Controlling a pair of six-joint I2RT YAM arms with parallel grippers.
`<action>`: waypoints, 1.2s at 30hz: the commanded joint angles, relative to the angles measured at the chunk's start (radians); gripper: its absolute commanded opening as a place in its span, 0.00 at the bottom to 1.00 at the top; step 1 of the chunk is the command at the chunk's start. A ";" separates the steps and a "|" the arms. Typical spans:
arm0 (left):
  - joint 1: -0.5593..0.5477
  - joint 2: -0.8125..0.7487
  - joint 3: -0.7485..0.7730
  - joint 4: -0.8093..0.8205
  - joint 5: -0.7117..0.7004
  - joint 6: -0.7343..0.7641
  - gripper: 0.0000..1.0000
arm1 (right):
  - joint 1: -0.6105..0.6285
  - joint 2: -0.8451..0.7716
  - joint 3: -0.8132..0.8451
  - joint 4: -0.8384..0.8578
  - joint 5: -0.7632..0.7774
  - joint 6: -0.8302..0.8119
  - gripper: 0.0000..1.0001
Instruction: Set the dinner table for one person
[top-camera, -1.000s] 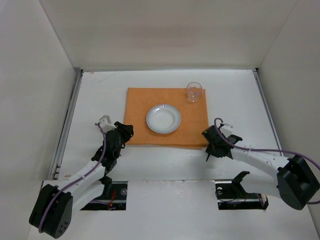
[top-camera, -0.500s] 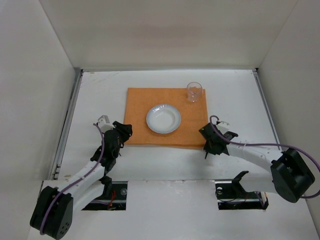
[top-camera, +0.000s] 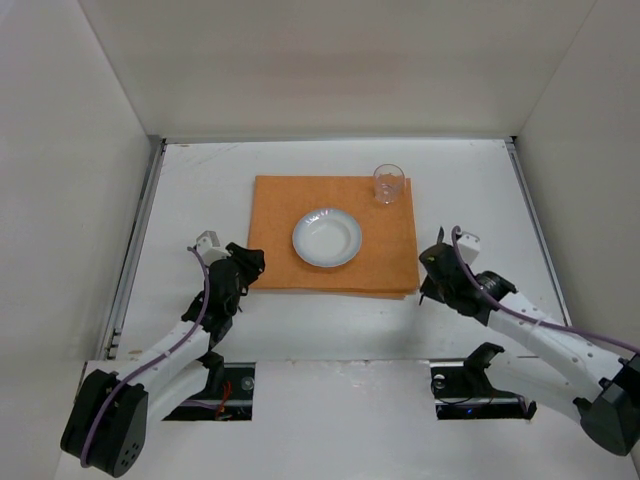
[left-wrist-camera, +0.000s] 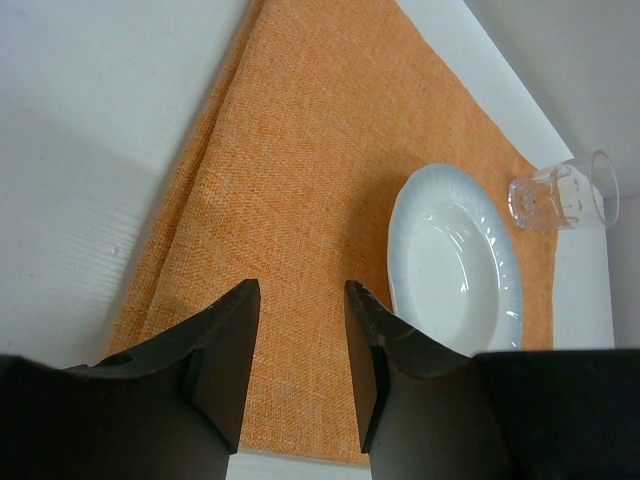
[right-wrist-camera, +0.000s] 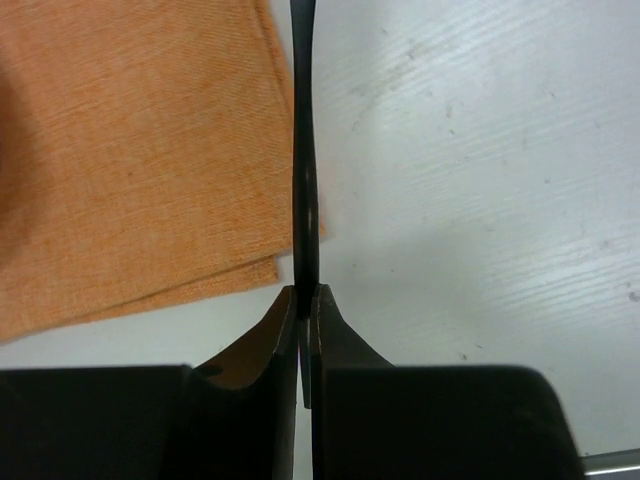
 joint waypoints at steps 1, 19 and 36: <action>0.002 -0.007 0.001 0.028 0.011 -0.011 0.37 | 0.038 0.049 0.102 0.030 -0.008 -0.129 0.03; -0.003 0.046 0.001 0.048 -0.013 0.005 0.37 | 0.007 0.408 0.075 0.667 -0.290 -0.273 0.03; -0.004 0.066 0.005 0.054 -0.027 0.012 0.37 | -0.096 0.571 0.130 0.626 -0.307 -0.309 0.06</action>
